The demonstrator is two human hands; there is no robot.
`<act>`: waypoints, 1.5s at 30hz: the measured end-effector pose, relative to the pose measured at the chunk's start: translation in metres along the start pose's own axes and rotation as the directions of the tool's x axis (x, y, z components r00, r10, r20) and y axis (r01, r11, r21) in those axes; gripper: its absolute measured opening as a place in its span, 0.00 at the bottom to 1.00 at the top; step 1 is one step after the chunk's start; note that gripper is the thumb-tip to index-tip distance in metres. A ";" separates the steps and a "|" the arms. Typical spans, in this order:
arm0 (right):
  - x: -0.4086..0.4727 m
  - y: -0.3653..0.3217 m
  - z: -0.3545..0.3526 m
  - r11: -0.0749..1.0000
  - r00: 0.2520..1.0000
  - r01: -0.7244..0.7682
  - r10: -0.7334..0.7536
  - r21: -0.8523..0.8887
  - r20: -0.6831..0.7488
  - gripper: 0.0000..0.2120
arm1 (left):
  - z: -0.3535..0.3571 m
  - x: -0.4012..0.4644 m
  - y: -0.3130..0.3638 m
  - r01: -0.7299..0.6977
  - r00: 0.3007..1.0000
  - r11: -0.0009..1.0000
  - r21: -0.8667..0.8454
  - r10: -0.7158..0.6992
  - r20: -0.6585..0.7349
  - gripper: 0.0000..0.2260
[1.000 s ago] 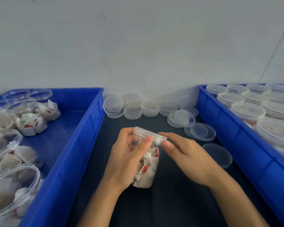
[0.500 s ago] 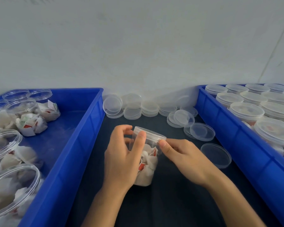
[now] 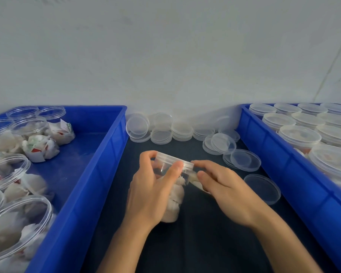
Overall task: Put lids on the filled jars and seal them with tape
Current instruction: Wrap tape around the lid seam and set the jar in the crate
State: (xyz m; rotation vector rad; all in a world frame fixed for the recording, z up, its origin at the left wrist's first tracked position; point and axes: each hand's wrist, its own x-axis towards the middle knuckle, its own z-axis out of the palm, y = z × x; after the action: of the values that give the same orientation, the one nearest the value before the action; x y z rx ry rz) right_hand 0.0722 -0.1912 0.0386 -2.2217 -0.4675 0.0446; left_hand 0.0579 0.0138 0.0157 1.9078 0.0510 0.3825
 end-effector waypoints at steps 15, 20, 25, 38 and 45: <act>0.001 0.004 -0.001 0.978 1.000 0.014 -0.017 -0.209 -0.012 0.18 | -0.005 0.001 0.004 0.097 0.991 0.968 -0.230 -0.072 0.114 0.27; 0.003 0.004 0.001 0.977 1.000 0.007 -0.007 -0.215 0.000 0.20 | -0.006 0.001 0.003 0.082 0.985 0.960 -0.269 -0.037 0.167 0.21; 0.004 0.008 -0.001 0.996 0.994 -0.006 0.015 -0.084 0.108 0.18 | -0.008 0.003 -0.001 0.085 0.969 0.938 -0.337 0.001 0.247 0.23; 0.003 0.000 0.012 0.998 1.000 -0.001 -0.001 -0.059 -0.026 0.21 | -0.001 -0.002 0.011 0.097 0.994 0.992 0.076 -0.100 0.042 0.24; 0.002 -0.001 0.008 0.999 0.999 0.017 -0.019 0.048 0.041 0.16 | -0.001 -0.002 0.016 0.108 0.993 0.985 0.138 -0.115 0.041 0.29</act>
State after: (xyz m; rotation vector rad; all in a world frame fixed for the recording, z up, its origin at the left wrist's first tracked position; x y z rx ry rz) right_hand 0.0725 -0.1838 0.0342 -2.1733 -0.5037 0.0911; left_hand 0.0535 0.0088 0.0299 2.0374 0.1545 0.2627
